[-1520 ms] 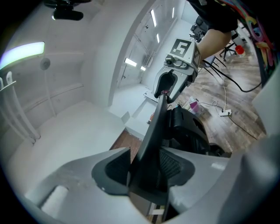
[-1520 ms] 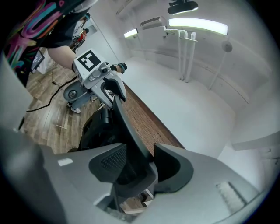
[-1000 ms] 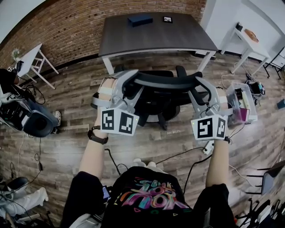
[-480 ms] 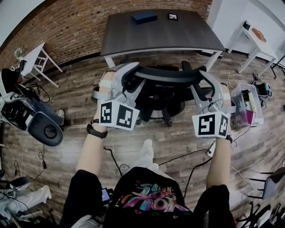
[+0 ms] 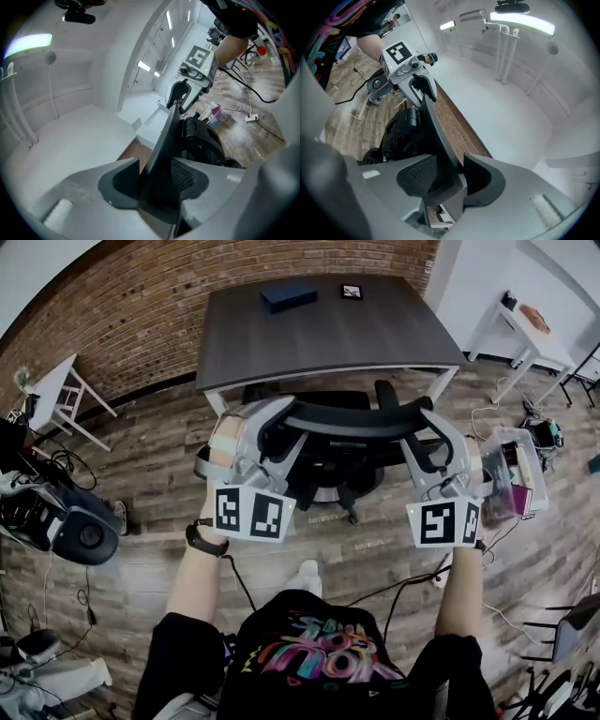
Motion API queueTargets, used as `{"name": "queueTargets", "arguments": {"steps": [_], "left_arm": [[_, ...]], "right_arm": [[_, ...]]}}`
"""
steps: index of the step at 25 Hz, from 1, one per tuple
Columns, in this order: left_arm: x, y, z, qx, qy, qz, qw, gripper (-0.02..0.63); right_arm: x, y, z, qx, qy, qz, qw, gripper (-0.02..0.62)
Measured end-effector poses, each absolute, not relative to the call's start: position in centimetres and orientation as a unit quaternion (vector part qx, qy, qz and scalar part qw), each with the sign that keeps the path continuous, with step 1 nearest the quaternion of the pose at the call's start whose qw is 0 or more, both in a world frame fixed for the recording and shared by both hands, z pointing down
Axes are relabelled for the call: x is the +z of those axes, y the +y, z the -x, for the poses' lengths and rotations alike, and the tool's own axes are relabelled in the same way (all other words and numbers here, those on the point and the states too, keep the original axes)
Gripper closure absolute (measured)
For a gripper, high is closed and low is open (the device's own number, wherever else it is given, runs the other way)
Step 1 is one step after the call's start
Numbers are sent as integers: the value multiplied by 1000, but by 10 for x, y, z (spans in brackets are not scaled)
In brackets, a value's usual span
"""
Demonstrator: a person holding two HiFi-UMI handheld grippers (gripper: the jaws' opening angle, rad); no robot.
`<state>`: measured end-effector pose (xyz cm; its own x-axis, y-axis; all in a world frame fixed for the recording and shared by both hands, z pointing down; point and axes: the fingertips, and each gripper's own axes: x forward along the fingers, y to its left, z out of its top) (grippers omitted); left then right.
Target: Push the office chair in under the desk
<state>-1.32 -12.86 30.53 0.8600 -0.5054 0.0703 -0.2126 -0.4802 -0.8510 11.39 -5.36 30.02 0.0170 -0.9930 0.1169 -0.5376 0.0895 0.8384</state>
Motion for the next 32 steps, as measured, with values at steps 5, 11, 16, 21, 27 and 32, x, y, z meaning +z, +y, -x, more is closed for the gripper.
{"name": "queueTargets", "arguments": {"steps": [5, 11, 16, 21, 27, 32], "left_arm": [[303, -163, -4, -154, 210, 846, 465, 420], [304, -201, -22, -147, 202, 849, 466, 420], [303, -231, -38, -144, 204, 849, 467, 420], [300, -251, -61, -142, 206, 851, 461, 421], [300, -274, -85, -144, 217, 848, 462, 420], [300, -296, -105, -154, 238, 845, 455, 420]], "right_arm": [[297, -91, -132, -284, -629, -617, 377, 423], [299, -130, -151, -279, -620, -624, 387, 423], [298, -163, -169, -277, -611, -632, 389, 423], [295, -186, -193, -275, -616, -633, 380, 419], [294, -212, -218, -284, -624, -629, 368, 419], [294, -237, -240, -304, -639, -608, 360, 419]]}}
